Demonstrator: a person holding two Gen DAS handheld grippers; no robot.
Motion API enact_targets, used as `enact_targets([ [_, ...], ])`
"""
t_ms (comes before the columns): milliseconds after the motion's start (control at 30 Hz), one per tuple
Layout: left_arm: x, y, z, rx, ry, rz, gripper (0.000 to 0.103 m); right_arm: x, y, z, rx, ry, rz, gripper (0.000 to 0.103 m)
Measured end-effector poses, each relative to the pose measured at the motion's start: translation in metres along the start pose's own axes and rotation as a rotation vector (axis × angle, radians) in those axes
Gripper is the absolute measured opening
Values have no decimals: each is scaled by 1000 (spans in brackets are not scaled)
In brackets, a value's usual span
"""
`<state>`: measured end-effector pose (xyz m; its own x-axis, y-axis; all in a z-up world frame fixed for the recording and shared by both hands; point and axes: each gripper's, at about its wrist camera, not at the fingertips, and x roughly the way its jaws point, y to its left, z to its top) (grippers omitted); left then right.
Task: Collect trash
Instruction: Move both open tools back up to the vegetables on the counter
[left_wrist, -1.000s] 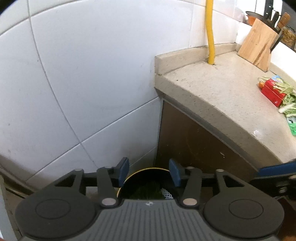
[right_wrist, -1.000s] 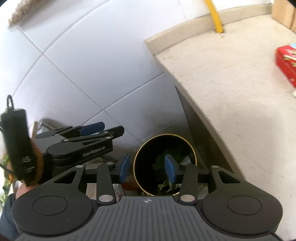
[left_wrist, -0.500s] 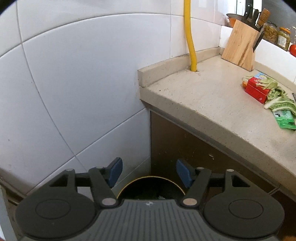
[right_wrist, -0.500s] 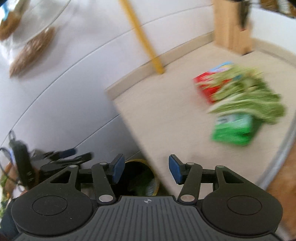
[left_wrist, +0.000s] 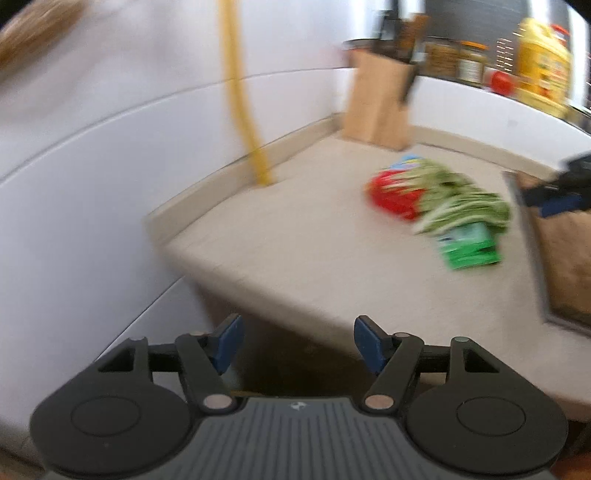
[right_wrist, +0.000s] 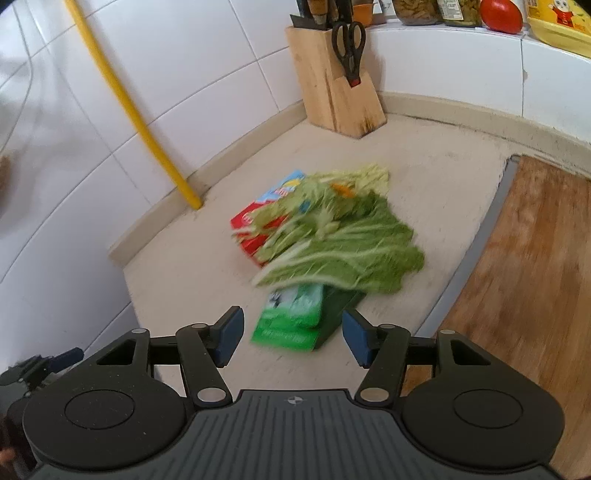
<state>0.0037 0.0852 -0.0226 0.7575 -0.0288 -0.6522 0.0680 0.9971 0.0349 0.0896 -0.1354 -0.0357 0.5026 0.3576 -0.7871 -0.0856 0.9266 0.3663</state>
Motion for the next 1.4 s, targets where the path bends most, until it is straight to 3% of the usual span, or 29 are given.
enact_targets([
  [200, 8, -31, 27, -46, 6, -117, 63, 15, -15, 19, -115, -13, -26, 73],
  [333, 14, -40, 32, -79, 30, -116, 63, 27, -31, 35, -102, -6, -12, 73],
  [500, 19, -47, 36, -134, 39, -111, 63, 46, -46, 63, -26, 7, 90, 73],
  [800, 34, -57, 37, -228, 76, -109, 64, 109, -31, 105, -82, 54, 125, 76],
  [833, 35, -58, 36, -230, 82, -112, 64, 116, -30, 108, -93, 68, 119, 74],
  [900, 36, -60, 35, -228, 96, -119, 64, 126, -29, 108, -98, 107, 120, 56],
  [967, 36, -61, 34, -217, 101, -126, 64, 126, -31, 105, -81, 121, 135, 51],
  [1033, 36, -60, 36, -216, 99, -129, 64, 119, -34, 103, -71, 111, 137, 41],
  [1100, 36, -58, 37, -228, 90, -137, 64, 109, -38, 103, -55, 112, 147, 25],
  [1233, 36, -55, 41, -238, 77, -163, 64, 90, -42, 102, -64, 117, 168, 21],
  [1400, 36, -57, 47, -207, 62, -184, 64, 60, -55, 97, 33, 95, 247, 17],
])
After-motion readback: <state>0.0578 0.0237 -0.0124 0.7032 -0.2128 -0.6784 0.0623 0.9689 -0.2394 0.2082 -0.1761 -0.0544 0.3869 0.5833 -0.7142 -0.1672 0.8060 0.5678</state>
